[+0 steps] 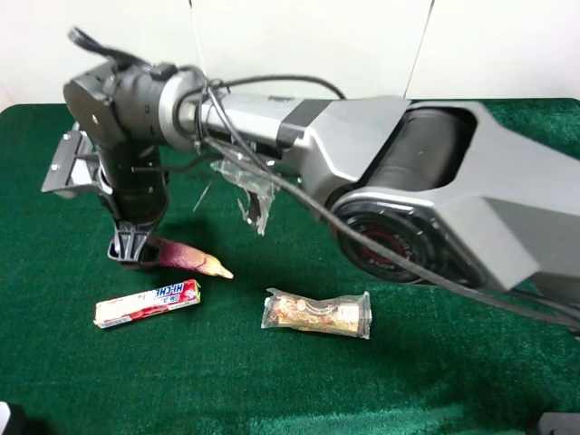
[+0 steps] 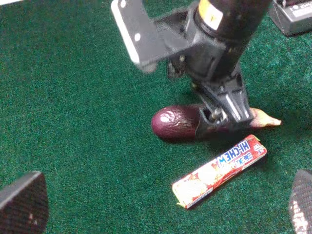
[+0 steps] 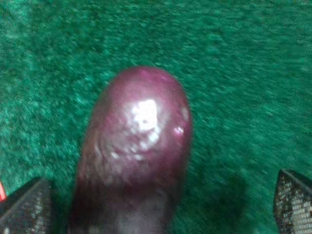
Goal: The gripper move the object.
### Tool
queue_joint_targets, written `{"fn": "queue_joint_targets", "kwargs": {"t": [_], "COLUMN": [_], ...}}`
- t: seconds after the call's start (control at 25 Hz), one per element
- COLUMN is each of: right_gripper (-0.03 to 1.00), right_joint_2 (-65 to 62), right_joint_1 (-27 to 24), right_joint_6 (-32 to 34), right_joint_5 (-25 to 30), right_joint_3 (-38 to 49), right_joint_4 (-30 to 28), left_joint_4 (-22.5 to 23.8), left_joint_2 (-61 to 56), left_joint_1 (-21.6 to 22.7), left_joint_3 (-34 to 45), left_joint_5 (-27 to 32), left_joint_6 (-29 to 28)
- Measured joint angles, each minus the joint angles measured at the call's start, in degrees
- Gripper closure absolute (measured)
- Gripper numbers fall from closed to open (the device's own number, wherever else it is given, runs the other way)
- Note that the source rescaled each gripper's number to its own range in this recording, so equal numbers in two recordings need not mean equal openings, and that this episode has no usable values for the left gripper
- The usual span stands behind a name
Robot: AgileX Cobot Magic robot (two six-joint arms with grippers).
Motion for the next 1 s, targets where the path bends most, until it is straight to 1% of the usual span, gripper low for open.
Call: {"fn": "queue_joint_targets", "kwargs": {"t": [0.2, 0.32, 0.56, 0.72, 1.0], "right_gripper": [-0.03, -0.03, -0.03, -0.03, -0.03], "right_joint_2": [-4.8, -8.5, -18.5, -25.9, -41.6], "right_joint_1": [-0.9, -2.5, -7.4, -11.5, -18.6], "right_joint_6": [4.1, 6.2, 8.8, 10.9, 14.8], "right_joint_5": [4.4, 4.8, 5.0, 5.0, 5.2], "right_joint_3": [-0.1, 0.6, 4.4, 11.5, 32.0], "right_joint_4": [-3.1, -5.2, -6.2, -6.6, -5.7], "left_joint_4": [0.0, 0.0, 0.0, 0.0, 0.0], "left_joint_2": [0.0, 0.0, 0.0, 0.0, 0.0], "left_joint_1": [0.0, 0.0, 0.0, 0.0, 0.0], "left_joint_3": [0.0, 0.0, 0.0, 0.0, 0.0], "left_joint_5": [0.0, 0.0, 0.0, 0.0, 0.0], "left_joint_6": [0.0, 0.0, 0.0, 0.0, 0.0]}}
